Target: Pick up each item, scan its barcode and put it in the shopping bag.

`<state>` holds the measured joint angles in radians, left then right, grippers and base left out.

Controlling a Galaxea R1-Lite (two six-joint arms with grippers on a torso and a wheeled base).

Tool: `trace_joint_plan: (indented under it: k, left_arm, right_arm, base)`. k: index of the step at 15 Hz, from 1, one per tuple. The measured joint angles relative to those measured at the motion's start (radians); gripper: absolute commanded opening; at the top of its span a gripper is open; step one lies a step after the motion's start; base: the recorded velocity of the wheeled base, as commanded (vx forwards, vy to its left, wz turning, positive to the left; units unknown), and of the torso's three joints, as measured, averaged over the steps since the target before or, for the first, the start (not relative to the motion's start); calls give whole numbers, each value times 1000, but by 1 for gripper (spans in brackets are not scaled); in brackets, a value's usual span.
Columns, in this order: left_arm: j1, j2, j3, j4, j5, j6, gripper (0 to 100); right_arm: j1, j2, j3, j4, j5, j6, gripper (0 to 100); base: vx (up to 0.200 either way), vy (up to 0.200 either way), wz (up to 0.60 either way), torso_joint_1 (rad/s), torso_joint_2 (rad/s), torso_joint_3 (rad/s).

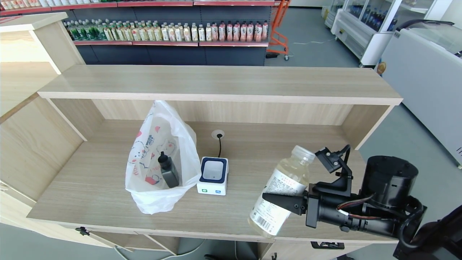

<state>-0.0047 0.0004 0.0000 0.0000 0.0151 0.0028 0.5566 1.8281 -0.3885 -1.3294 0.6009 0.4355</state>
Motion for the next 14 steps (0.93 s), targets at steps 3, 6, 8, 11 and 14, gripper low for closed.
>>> trace_joint_plan:
  k: [3,6,8,11,14]
  left_arm:
    - [0,0,0,0,0,0,100]
    - [0,0,0,0,0,0,100]
    - [0,0,0,0,0,0,100]
    - [0,0,0,0,0,0,100]
    - [0,0,0,0,0,0,100]
  right_arm:
    - [14,5,2,-3,2,0,0]
    - [22,10,-4,-6,9,0,0]
    - [34,11,-6,-6,9,4,0]
    - [46,13,-2,-6,9,5,0]
    - [48,14,-2,-3,9,5,0]
  base:
    - [0,0,0,0,0,0]
    - [0,0,0,0,0,0]
    - [0,0,0,0,0,0]
    - [0,0,0,0,0,0]
    - [0,0,0,0,0,0]
